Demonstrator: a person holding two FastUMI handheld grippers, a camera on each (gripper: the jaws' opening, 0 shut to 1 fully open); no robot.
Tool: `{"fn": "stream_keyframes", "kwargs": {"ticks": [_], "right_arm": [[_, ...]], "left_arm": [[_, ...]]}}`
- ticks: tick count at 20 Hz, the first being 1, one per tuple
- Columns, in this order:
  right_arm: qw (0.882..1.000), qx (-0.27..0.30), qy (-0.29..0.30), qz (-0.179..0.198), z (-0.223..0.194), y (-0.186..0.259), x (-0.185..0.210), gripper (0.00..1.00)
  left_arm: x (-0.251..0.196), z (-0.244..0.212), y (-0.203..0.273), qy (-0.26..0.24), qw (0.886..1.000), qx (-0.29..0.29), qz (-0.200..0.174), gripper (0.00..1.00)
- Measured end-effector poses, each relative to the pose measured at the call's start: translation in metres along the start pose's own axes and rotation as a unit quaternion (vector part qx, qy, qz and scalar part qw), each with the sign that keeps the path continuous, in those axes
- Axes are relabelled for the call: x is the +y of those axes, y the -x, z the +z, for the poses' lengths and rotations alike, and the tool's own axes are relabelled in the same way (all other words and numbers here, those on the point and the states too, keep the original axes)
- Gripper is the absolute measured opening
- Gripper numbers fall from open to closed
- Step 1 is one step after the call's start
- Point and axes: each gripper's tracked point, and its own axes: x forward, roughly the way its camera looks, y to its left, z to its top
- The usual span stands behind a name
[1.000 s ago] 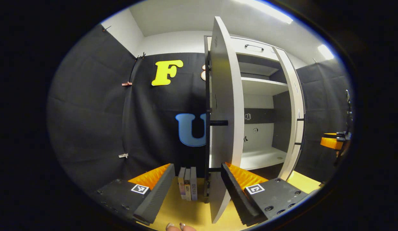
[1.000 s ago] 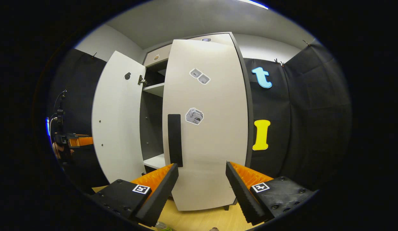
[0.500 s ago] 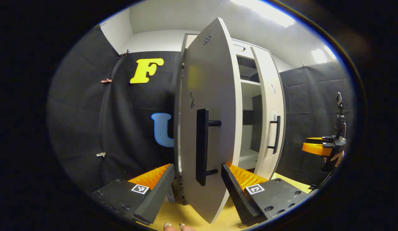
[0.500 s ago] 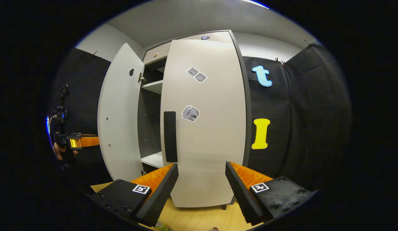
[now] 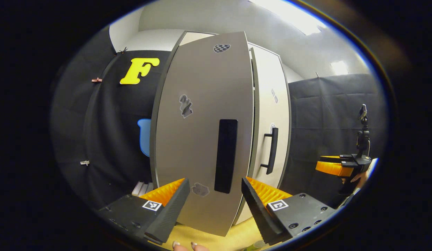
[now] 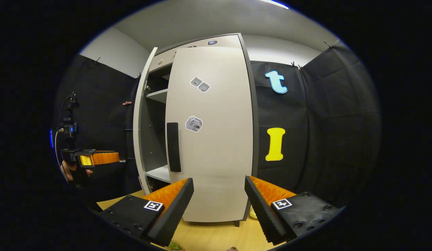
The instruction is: Grasp the bottle in the cabinet with the left hand and place it on the coaster, then close the right door with the right hand and the left door with the left hand.
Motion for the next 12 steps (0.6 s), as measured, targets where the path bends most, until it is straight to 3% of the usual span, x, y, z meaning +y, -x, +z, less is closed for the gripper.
{"fn": "stream_keyframes", "kwargs": {"ticks": [12], "right_arm": [[1.000,-0.001,0.009,0.018,-0.001,0.002,0.014,0.98]], "left_arm": [[-0.015,-0.009,0.009,-0.001,1.000,0.012,-0.004,0.95]]}}
